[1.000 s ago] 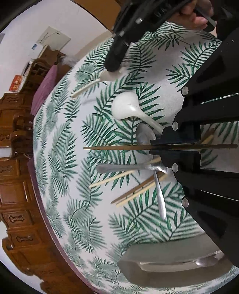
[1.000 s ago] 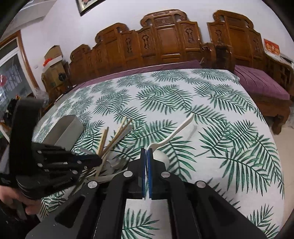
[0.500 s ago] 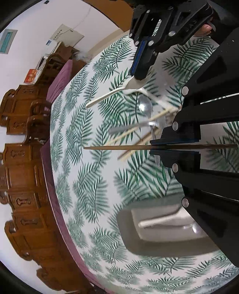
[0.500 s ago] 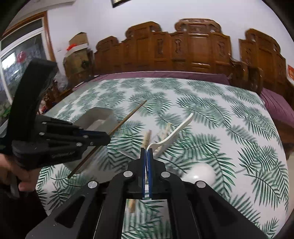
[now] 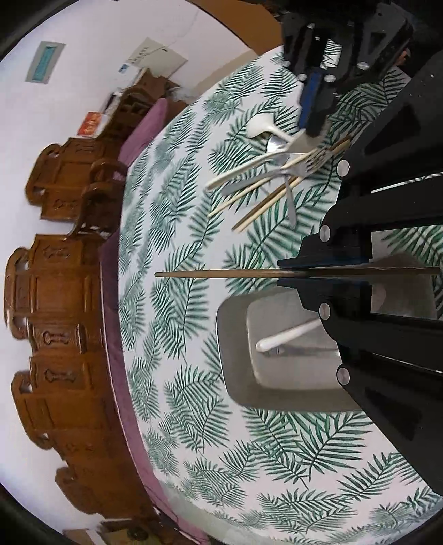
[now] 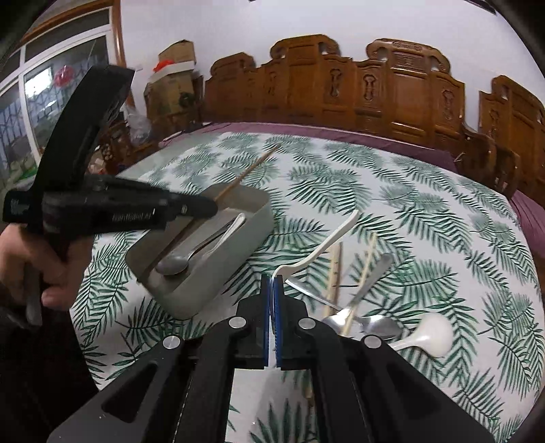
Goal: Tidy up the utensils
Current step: 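Lift the wooden chopstick with the left gripper while the right holds its utensil, then lower the chopstick into the grey tray with the left gripper while the right drops its utensil there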
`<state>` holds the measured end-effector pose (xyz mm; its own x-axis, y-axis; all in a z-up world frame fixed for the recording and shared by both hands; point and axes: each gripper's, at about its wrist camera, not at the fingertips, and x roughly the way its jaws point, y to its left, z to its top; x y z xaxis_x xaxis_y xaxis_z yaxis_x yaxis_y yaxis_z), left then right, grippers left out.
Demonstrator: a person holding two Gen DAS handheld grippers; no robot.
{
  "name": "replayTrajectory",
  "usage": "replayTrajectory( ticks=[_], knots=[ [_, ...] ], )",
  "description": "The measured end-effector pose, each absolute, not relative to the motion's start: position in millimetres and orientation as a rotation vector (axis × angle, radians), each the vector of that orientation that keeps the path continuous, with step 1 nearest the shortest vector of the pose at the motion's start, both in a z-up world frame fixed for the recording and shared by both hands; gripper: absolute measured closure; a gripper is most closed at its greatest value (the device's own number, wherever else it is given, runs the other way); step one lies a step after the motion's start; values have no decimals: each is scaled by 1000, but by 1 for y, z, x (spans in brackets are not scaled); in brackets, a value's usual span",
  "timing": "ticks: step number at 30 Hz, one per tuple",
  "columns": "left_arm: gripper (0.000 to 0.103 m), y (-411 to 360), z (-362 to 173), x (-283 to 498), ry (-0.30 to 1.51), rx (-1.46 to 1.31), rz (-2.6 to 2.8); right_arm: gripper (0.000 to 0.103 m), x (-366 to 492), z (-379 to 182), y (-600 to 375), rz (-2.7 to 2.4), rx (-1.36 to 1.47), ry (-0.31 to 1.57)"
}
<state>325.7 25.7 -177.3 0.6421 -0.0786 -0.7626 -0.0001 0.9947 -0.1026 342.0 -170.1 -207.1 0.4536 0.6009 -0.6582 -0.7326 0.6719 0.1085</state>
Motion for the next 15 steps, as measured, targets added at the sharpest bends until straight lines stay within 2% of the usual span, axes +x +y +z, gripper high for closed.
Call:
replayTrajectory(
  ticks=[8, 15],
  knots=[
    [99, 57, -180, 326, 838, -112, -8, 100, 344, -223, -153, 840, -245, 766],
    [99, 73, -206, 329, 909, -101, 12, 100, 342, -222, -141, 863, -245, 759]
  ],
)
